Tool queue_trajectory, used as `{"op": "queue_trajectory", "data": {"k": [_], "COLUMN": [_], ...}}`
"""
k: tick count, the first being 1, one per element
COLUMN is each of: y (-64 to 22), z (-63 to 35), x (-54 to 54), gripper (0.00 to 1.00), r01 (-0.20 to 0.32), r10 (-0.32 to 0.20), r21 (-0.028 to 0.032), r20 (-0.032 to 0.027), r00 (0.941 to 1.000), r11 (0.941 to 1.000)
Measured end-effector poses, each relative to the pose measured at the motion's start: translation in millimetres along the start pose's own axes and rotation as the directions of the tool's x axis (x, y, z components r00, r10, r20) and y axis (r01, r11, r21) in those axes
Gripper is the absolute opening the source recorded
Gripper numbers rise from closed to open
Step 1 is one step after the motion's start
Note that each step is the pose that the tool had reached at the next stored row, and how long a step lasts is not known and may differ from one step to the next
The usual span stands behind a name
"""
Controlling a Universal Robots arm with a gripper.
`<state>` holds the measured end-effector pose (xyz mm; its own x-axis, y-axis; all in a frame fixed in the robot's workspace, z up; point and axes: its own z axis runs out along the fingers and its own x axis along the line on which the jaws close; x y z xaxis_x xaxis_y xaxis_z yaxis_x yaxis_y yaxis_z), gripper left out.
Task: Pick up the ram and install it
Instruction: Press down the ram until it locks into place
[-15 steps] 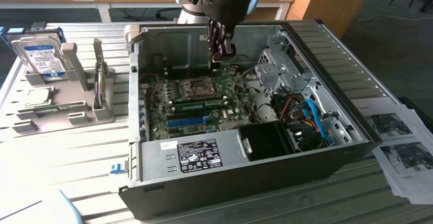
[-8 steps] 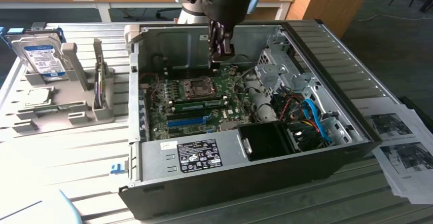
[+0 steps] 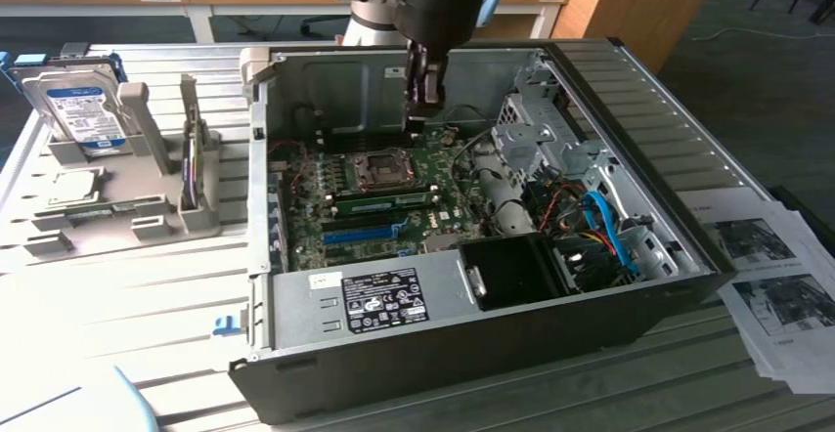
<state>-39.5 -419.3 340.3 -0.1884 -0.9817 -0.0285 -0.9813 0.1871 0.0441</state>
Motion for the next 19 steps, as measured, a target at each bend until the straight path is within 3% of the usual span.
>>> {"op": "queue_trajectory", "data": {"k": [5,10,15,19], "y": [0.0,0.0,0.0,0.0], "z": [0.1,0.2,0.3,0.3], "x": [0.0,0.0,0.0,0.0], "gripper": [0.09,0.09,0.09,0.09], "r01": [-0.082,-0.159,-0.236,-0.297], "r10": [0.082,0.159,0.236,0.297], "r21": [0.0022,0.004,0.0054,0.0065], "r20": [0.0037,0.0074,0.0112,0.0144], "r00": [0.9966,0.9873,0.9718,0.9548], "r11": [0.9967,0.9873,0.9718,0.9548]}}
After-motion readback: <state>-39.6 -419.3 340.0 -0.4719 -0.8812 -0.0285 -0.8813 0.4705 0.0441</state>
